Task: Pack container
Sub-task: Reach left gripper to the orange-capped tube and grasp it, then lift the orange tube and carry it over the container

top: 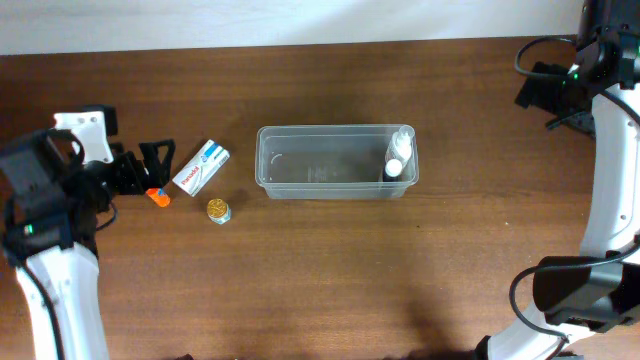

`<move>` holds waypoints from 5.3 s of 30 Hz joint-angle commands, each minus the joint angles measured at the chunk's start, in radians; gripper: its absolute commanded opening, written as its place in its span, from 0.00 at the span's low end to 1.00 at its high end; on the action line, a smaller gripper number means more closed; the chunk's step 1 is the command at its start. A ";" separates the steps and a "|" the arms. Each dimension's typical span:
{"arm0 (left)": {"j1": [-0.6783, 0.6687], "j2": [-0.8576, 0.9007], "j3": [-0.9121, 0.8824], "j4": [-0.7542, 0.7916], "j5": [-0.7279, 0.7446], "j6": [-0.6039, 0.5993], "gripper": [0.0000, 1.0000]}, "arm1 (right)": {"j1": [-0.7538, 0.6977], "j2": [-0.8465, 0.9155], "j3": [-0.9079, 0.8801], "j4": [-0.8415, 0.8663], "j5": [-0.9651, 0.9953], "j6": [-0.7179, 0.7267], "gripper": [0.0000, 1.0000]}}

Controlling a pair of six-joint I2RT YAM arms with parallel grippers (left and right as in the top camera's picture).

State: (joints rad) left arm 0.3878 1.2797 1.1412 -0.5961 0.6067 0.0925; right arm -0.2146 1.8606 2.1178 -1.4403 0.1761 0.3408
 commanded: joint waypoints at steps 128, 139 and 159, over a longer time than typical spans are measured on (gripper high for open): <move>-0.481 0.387 0.458 0.073 0.103 -0.234 0.26 | -0.003 -0.008 0.013 0.000 0.013 0.012 0.98; -0.683 0.484 0.458 0.089 -0.009 -0.234 0.25 | -0.003 -0.008 0.013 0.000 0.013 0.012 0.98; -0.800 0.649 0.458 0.213 -0.072 -0.233 0.26 | -0.003 -0.008 0.013 0.000 0.013 0.012 0.98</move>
State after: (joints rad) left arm -0.3969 1.9045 1.5738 -0.3969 0.5636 -0.1364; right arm -0.2146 1.8606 2.1178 -1.4403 0.1761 0.3412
